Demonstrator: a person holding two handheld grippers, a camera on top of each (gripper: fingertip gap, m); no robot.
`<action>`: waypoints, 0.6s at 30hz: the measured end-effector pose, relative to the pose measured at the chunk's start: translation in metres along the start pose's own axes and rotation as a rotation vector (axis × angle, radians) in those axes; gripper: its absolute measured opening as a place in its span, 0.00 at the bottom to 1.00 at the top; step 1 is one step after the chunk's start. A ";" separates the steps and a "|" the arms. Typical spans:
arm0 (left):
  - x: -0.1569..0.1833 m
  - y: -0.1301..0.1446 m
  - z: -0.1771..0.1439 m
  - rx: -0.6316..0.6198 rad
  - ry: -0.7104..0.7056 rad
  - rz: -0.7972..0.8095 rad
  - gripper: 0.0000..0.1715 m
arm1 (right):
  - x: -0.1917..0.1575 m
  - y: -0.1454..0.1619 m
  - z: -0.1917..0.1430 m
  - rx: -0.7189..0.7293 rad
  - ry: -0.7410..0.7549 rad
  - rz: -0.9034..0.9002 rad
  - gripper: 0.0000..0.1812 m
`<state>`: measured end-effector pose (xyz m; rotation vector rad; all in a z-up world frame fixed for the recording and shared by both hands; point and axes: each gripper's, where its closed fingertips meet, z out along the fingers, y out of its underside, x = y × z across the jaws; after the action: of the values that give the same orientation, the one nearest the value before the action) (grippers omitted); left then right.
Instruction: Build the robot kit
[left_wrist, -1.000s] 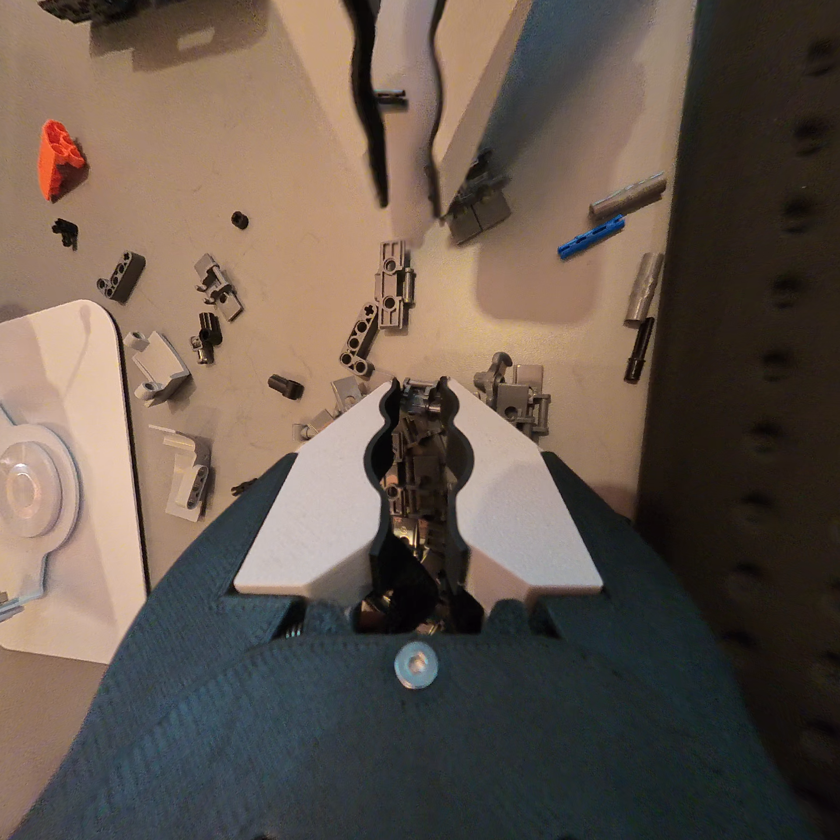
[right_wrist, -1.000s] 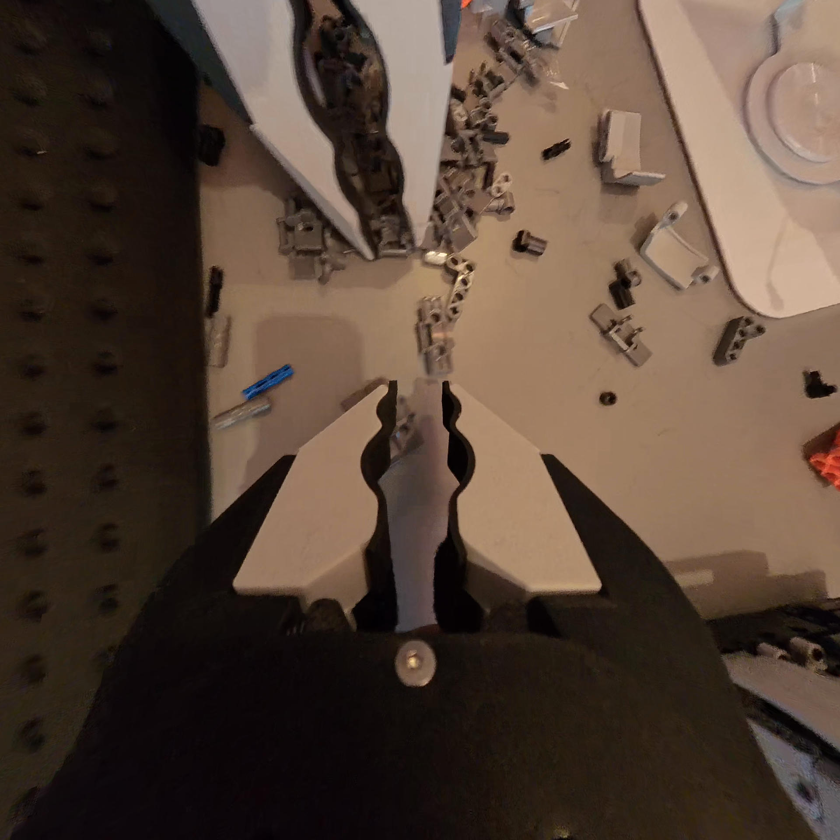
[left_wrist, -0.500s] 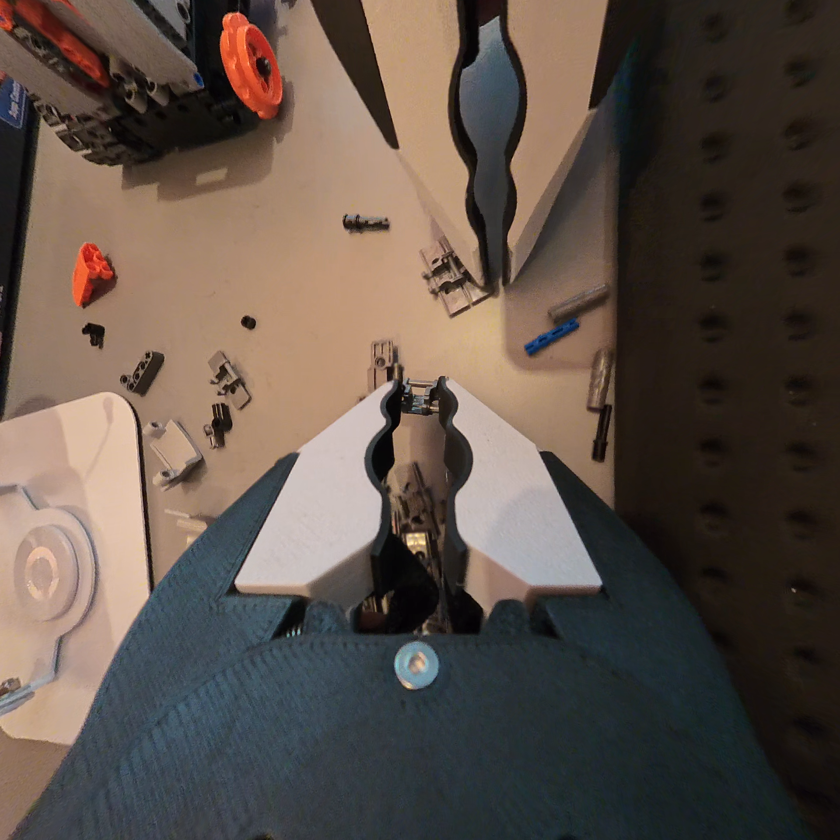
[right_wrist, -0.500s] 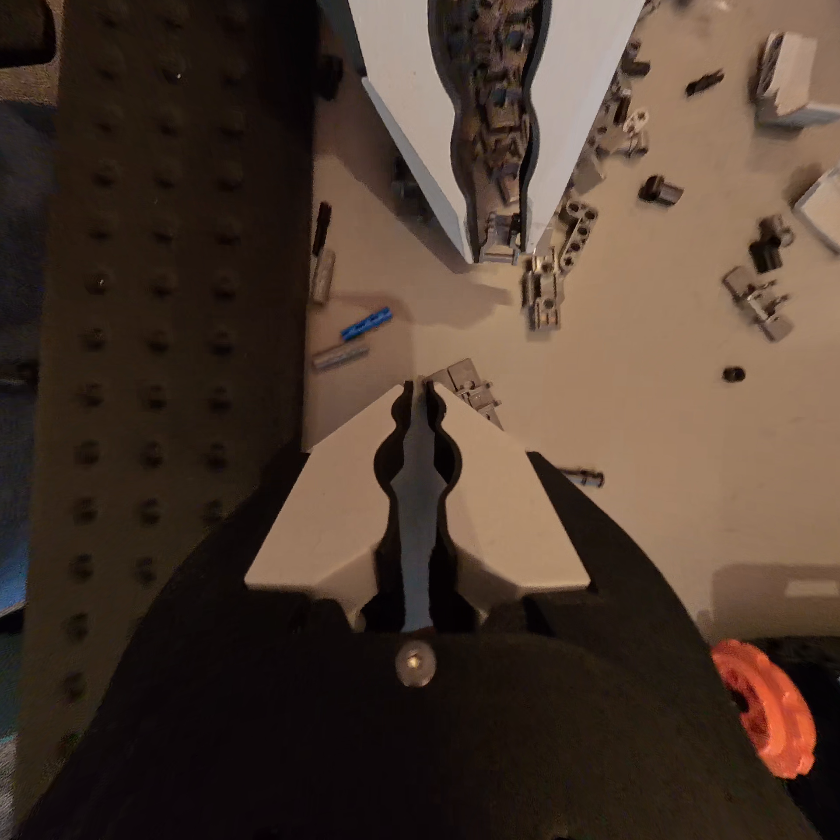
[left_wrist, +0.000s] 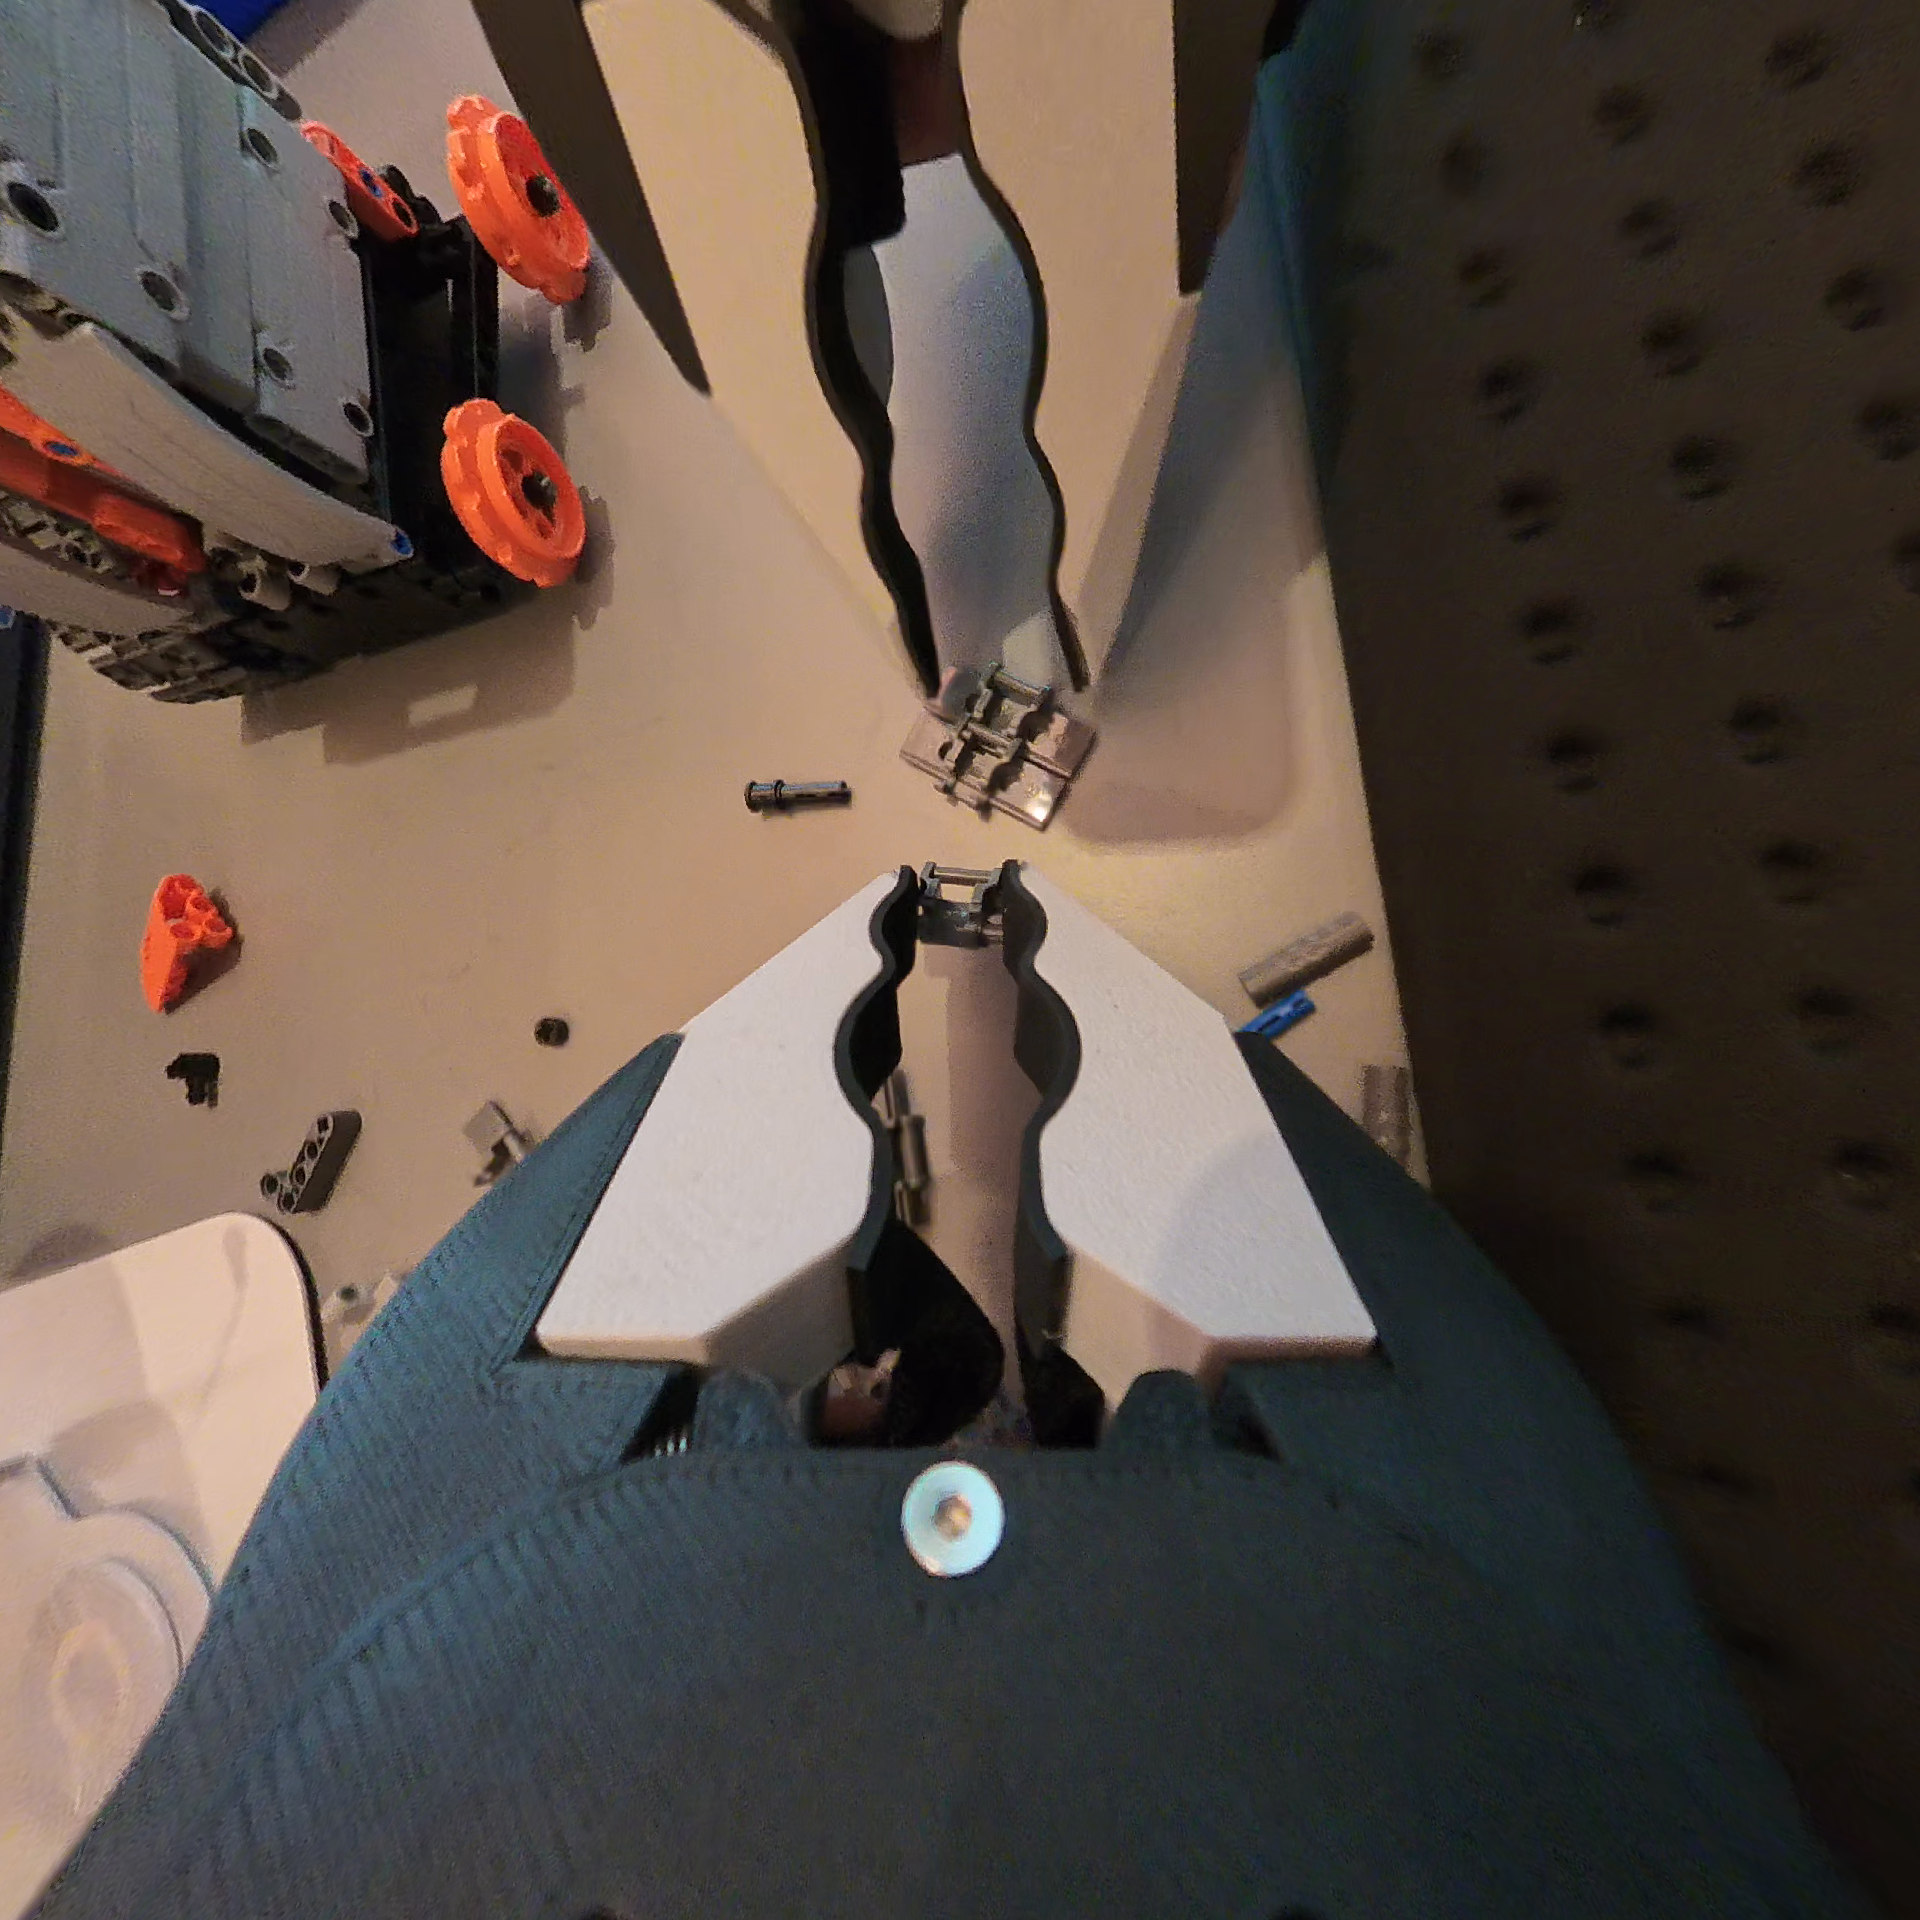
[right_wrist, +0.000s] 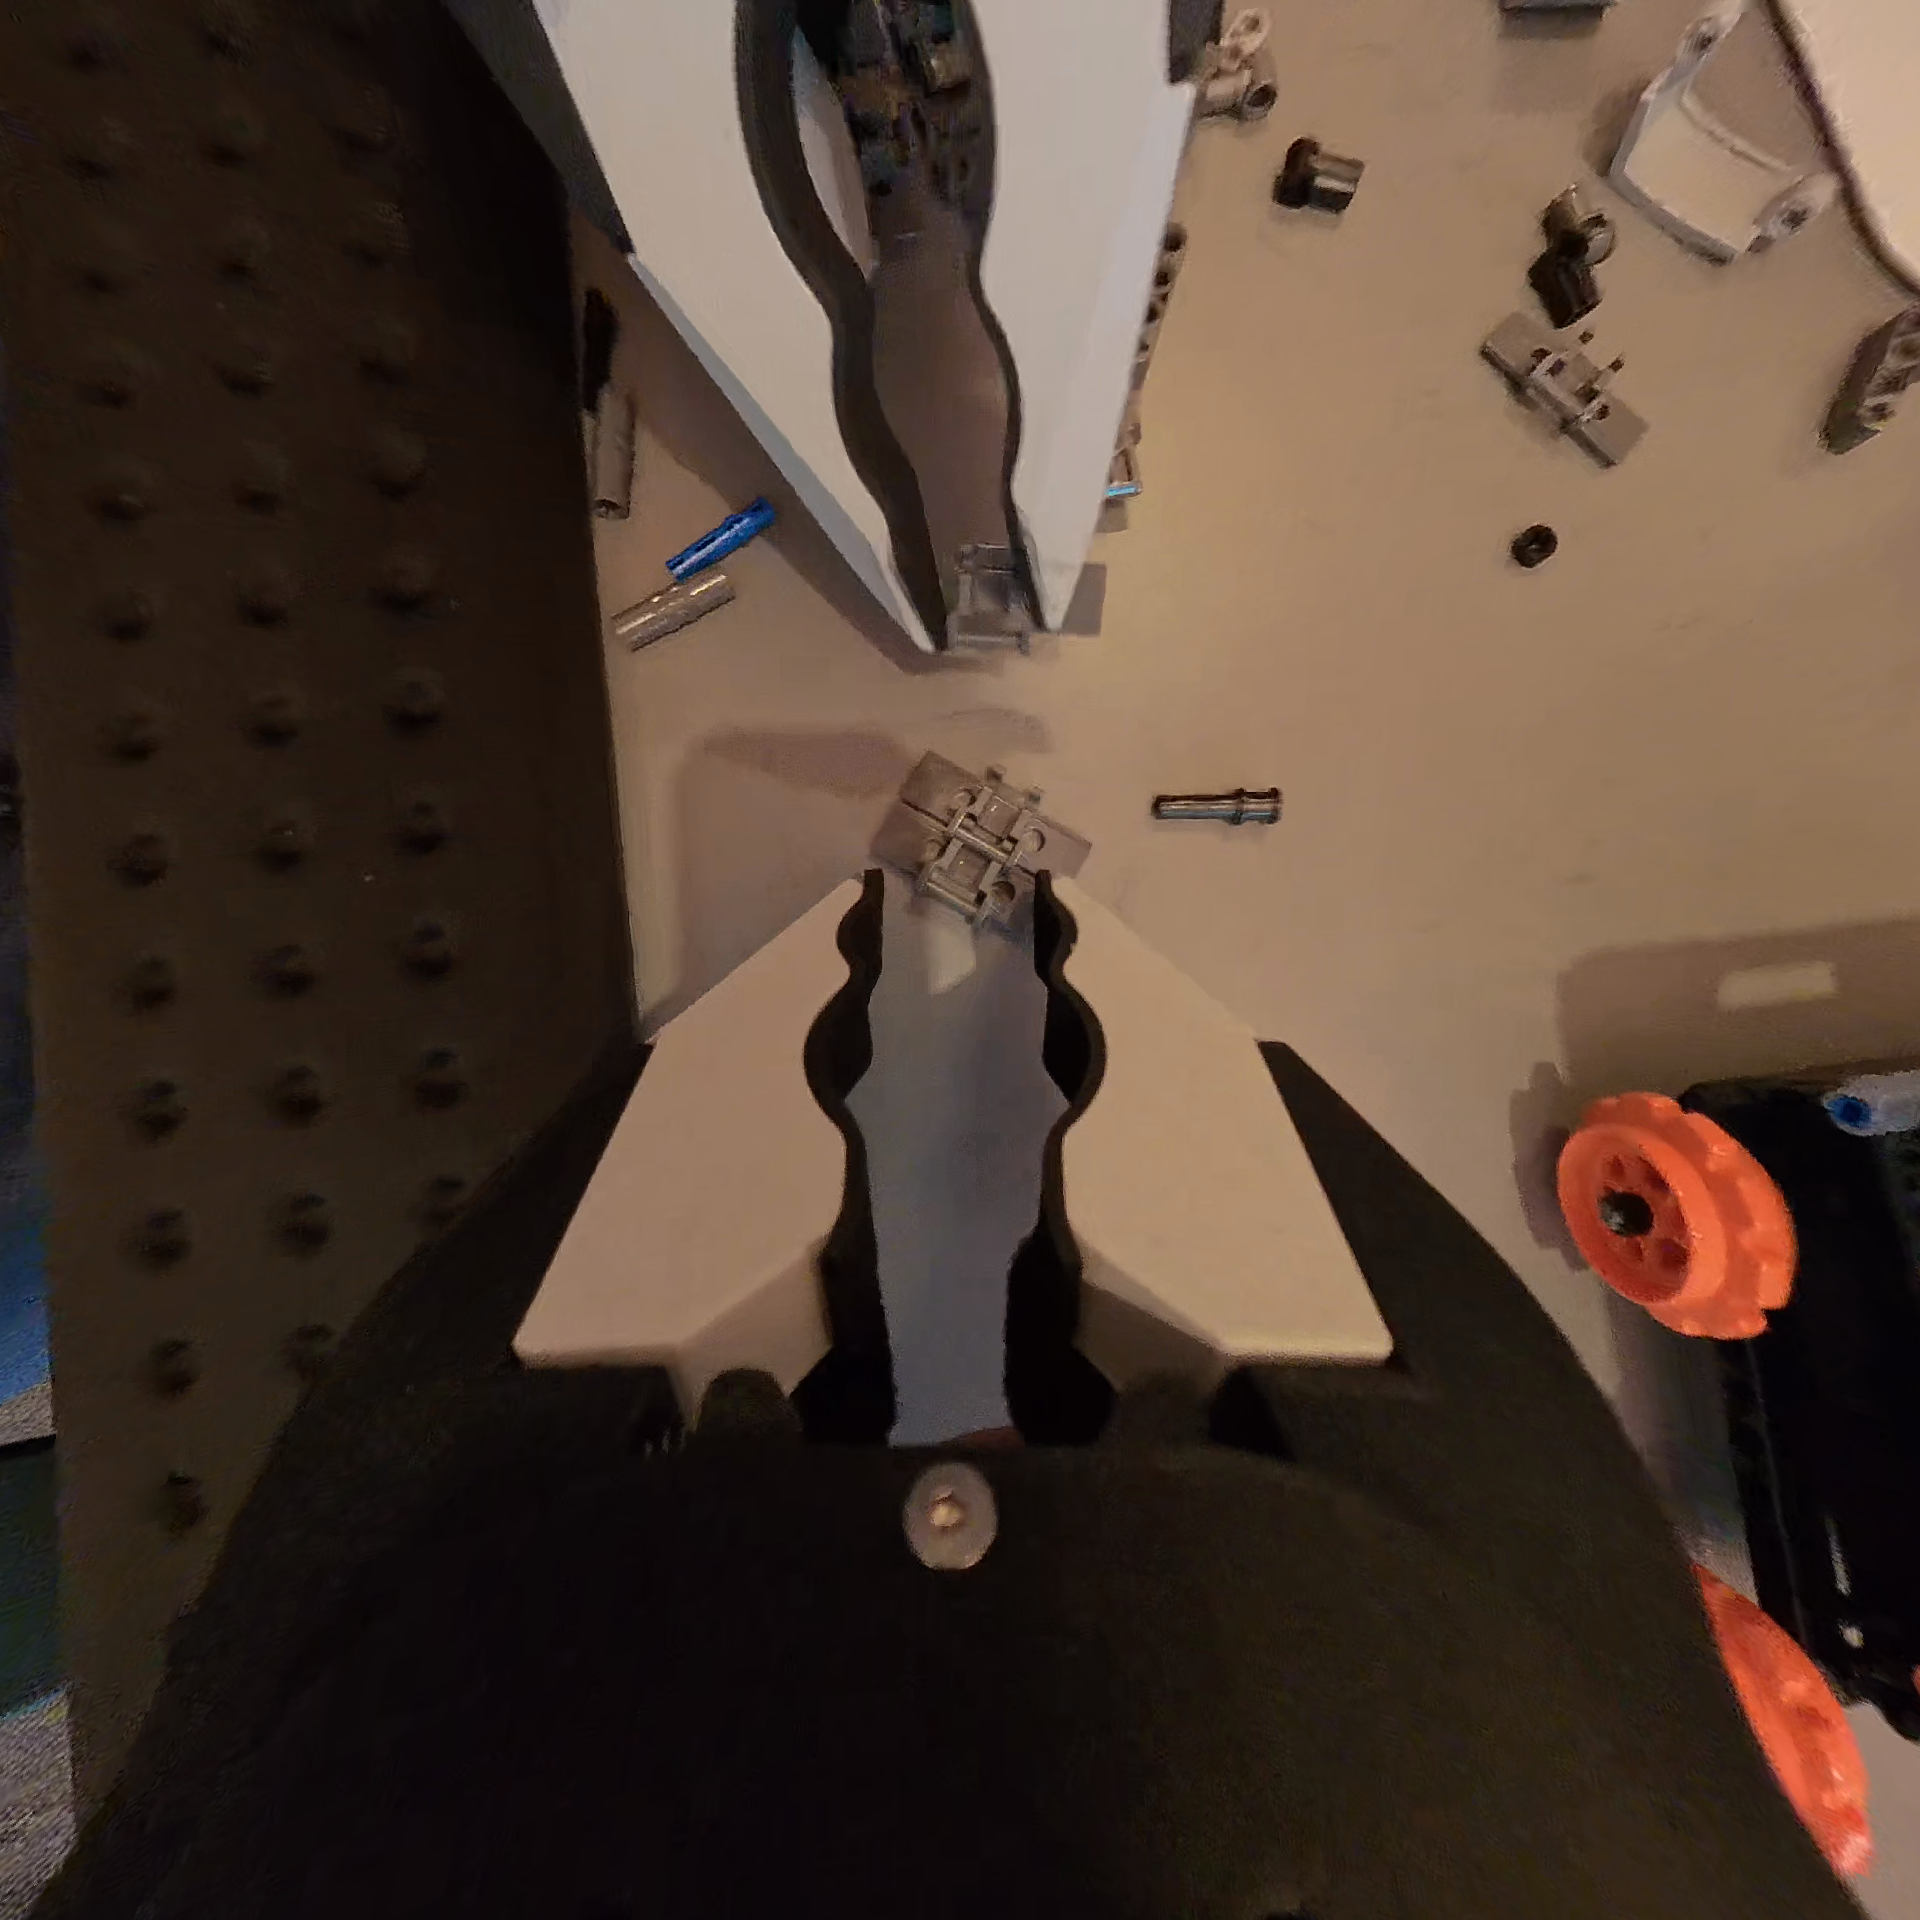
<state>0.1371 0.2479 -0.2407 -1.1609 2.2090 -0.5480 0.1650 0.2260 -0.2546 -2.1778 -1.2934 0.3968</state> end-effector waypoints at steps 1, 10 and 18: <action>-0.001 0.000 0.003 -0.001 0.007 0.007 0.09 | 0.000 0.001 0.003 -0.004 -0.008 0.004 0.15; 0.009 -0.008 0.015 0.049 0.092 0.047 0.09 | -0.007 0.000 0.006 0.025 -0.165 -0.111 0.07; 0.014 -0.012 0.015 0.076 0.221 0.086 0.08 | -0.017 0.002 0.005 0.029 -0.222 -0.202 0.07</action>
<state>0.1479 0.2284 -0.2493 -1.0023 2.3885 -0.7481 0.1556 0.2121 -0.2603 -1.9987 -1.6012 0.5843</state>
